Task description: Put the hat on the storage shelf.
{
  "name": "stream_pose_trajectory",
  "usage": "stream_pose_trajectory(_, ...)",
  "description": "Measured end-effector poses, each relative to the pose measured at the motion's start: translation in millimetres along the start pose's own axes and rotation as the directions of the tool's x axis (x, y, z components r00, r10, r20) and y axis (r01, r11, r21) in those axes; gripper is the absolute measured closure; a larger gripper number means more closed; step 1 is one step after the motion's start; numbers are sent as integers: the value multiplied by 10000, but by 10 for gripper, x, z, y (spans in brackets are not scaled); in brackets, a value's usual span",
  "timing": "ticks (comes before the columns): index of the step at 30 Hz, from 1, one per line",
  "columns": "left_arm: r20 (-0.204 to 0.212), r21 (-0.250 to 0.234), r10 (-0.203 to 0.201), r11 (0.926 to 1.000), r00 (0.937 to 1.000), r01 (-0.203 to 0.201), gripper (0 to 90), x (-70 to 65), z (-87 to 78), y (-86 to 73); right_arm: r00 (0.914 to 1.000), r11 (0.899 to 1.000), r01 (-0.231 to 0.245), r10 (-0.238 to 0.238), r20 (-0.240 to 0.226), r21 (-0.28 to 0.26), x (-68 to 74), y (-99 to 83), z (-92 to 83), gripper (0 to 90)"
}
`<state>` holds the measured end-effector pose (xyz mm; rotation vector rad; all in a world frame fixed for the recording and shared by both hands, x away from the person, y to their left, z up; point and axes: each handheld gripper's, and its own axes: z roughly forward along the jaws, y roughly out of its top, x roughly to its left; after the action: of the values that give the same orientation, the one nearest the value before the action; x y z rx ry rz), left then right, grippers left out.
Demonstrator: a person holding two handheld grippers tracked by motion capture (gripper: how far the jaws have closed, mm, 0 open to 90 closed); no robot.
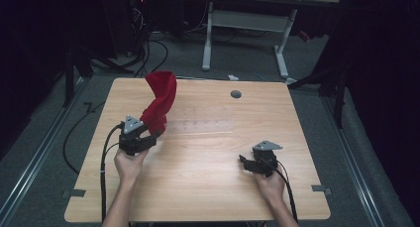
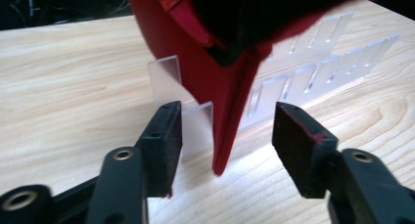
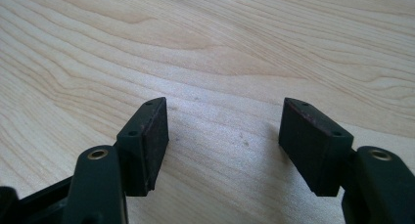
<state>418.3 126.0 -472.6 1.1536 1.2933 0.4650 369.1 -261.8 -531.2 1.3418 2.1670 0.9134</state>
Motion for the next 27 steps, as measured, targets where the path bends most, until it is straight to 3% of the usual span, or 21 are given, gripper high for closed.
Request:
stream_pose_trajectory(12,-87,72,-129,9999,9999,130,415,59,-219,-19,10000,10000,-2,2,4,1,1,0,0,357)
stream_pose_trajectory(20,258,135,-333,9994,9991,330,418,17,-331,-50,10000,10000,4,-4,10,-4,1,0,1,356)
stream_pose_trajectory(27,524,340,-288,9991,9982,270,414,-45,-422,-126,10000,10000,27,-27,18,-13,0,1,2,356)
